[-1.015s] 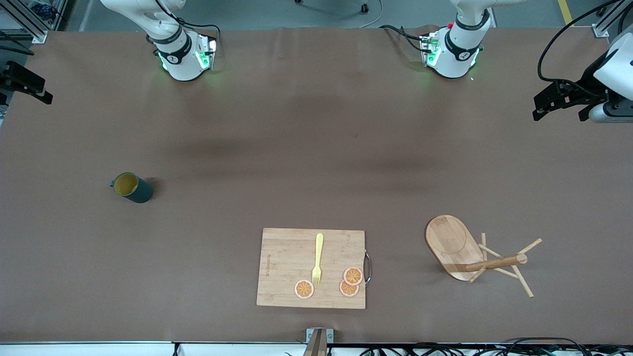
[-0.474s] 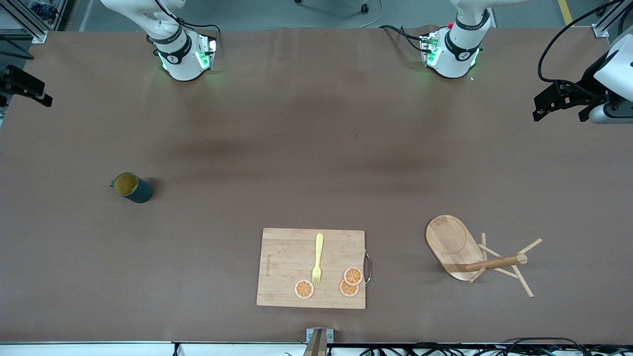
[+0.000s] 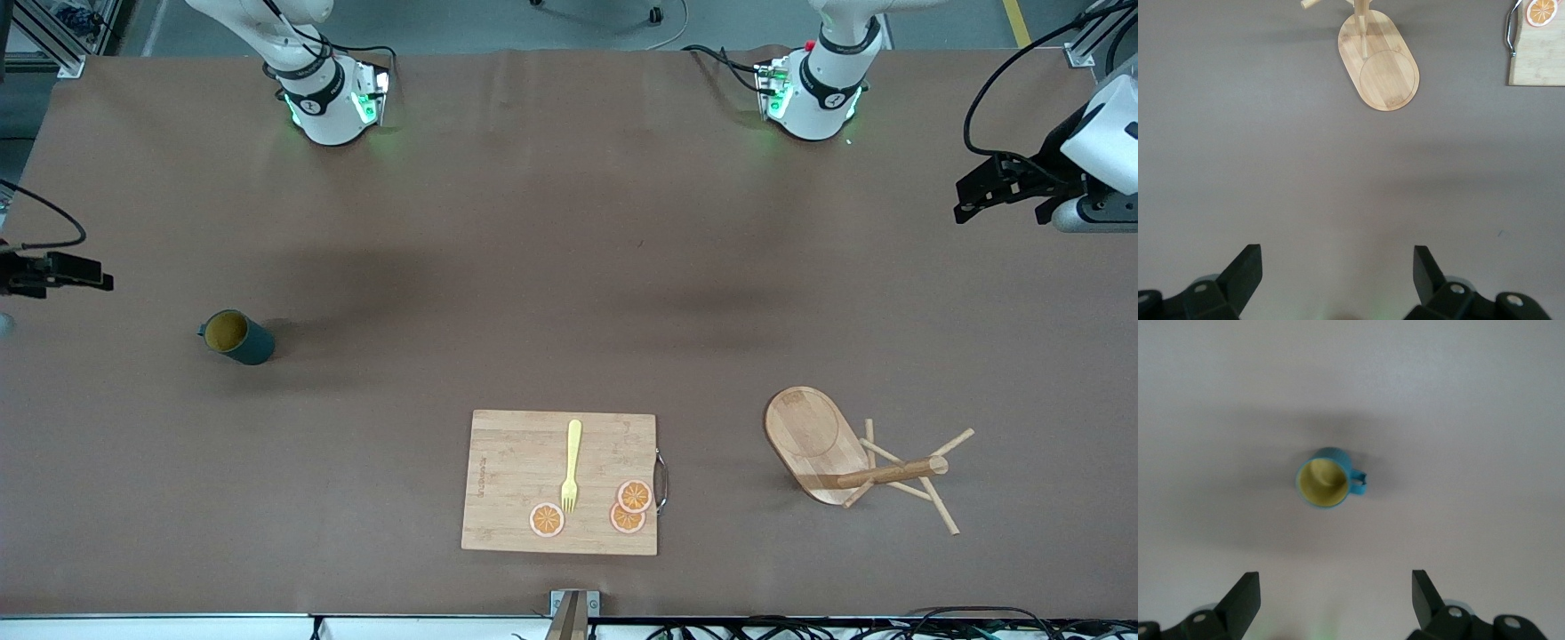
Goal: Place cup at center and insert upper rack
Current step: 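Reach the right gripper to the teal mug and grasp its body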
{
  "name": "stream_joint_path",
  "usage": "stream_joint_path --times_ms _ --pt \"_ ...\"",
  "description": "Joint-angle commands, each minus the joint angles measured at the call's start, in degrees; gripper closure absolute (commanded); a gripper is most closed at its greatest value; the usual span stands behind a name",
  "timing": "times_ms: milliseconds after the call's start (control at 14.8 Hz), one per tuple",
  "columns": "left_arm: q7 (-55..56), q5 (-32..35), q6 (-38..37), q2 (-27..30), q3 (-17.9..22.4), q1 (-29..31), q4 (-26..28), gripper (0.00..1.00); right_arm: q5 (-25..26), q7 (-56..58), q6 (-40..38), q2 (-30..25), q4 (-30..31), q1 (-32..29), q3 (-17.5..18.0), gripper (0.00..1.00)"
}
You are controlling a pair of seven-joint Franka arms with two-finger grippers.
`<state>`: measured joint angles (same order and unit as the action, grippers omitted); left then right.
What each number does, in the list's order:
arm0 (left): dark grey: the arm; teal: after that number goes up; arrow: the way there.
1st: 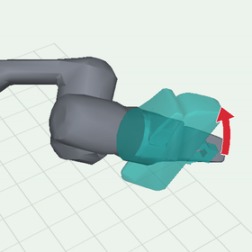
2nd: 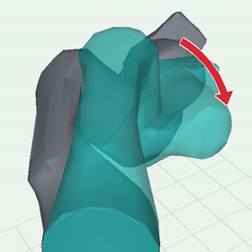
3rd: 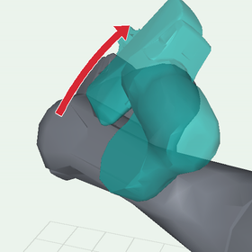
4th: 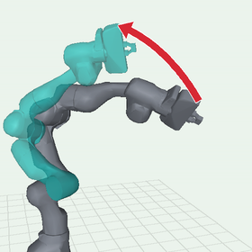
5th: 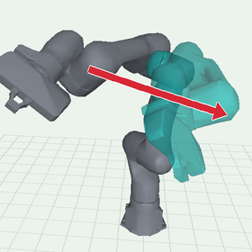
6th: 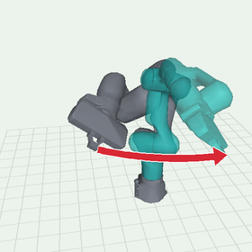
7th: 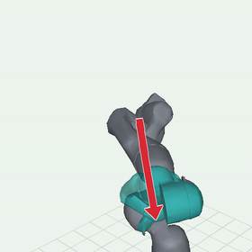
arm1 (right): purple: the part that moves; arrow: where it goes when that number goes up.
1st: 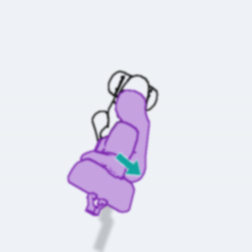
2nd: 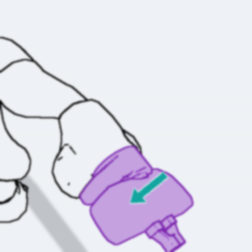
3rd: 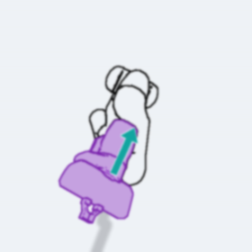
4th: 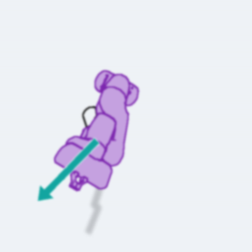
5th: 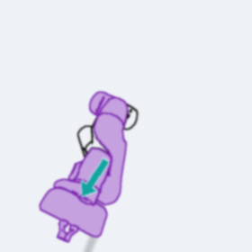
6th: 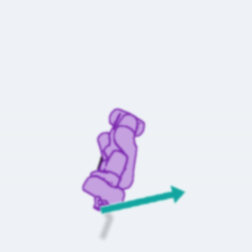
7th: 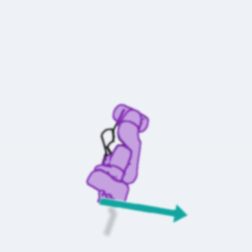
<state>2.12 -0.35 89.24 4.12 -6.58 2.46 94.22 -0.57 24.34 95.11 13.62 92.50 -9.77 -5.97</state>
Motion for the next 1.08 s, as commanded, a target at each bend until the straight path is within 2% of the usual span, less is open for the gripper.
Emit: stream_joint_path --times_ms 0,203,338,880,1015 --pt "-0.63 0.79 -1.08 -0.78 -0.19 0.17 -1.5 0.0 -0.66 3.86 10.4 -1.23 11.0 -0.87 0.96 0.0" --pt "-0.54 0.79 -1.17 -0.87 -0.19 0.17 -1.5 0.0 -2.67 4.74 22.89 -1.14 21.03 0.53 1.22 0.0" --pt "-0.37 0.79 -1.17 -0.95 -0.19 0.17 -1.5 0.0 -2.77 10.26 29.49 -0.09 24.65 1.94 1.22 0.0" --pt "-0.1 0.79 -1.08 -1.3 -0.19 0.08 -1.5 0.0 -2.94 16.88 36.81 7.29 25.45 1.68 1.22 0.0" --pt "-0.02 0.79 -1.08 -1.39 -0.19 0.0 -1.41 0.0 -2.94 16.88 39.17 7.65 27.2 1.94 1.22 0.09"
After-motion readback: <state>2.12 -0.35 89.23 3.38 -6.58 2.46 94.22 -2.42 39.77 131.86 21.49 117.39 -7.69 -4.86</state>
